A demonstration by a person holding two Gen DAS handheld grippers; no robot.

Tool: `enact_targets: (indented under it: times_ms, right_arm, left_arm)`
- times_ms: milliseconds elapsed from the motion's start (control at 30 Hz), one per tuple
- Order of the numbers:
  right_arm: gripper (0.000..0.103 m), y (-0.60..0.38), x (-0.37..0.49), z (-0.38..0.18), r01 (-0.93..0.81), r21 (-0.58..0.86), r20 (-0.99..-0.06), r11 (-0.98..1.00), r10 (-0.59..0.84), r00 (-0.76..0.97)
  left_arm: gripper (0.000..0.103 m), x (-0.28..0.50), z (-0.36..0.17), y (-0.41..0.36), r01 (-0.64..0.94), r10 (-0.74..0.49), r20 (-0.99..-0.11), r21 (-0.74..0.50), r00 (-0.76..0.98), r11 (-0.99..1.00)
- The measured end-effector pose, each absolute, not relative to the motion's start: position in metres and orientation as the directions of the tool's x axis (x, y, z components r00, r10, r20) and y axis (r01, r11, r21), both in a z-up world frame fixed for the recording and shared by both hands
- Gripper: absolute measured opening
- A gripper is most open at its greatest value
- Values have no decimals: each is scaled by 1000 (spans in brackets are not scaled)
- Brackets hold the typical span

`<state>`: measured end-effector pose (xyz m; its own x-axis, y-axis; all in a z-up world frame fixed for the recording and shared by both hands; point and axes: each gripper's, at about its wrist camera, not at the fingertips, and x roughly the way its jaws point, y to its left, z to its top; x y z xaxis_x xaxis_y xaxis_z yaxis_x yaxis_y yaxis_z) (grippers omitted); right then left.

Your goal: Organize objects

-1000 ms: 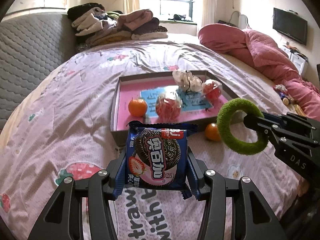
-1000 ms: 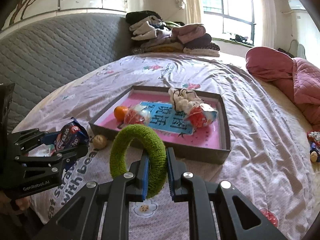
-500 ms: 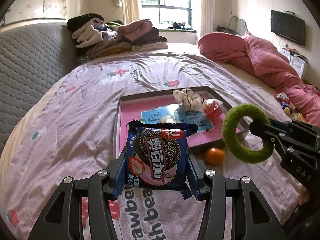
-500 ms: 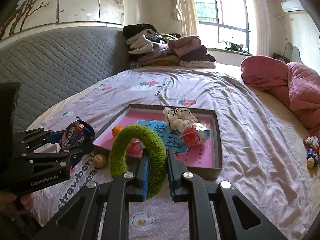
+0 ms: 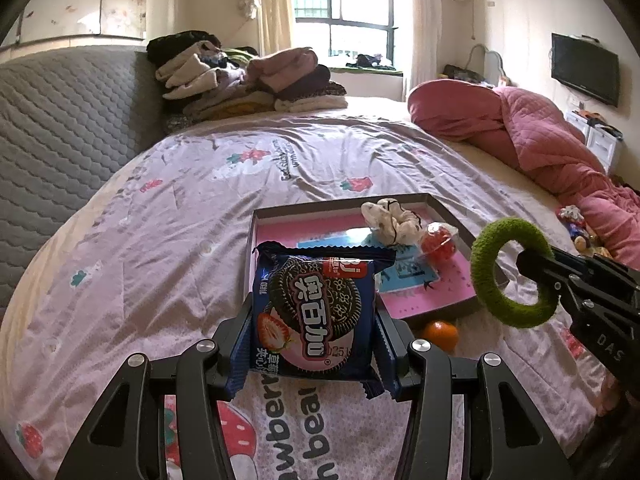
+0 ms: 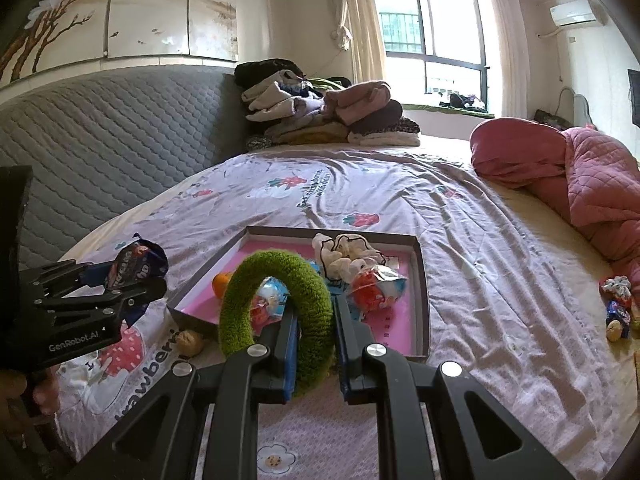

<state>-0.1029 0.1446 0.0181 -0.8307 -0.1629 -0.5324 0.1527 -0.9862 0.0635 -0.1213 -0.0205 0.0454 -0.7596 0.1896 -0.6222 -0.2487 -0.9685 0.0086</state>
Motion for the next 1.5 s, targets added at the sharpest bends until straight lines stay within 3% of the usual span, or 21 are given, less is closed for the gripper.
enact_targets:
  times_ms: [1500]
  right_arm:
    - [16, 164, -155, 64, 51, 27, -441, -998, -58, -896]
  left_arm:
    - [53, -168, 71, -25, -239, 180, -562, 32, -808, -971]
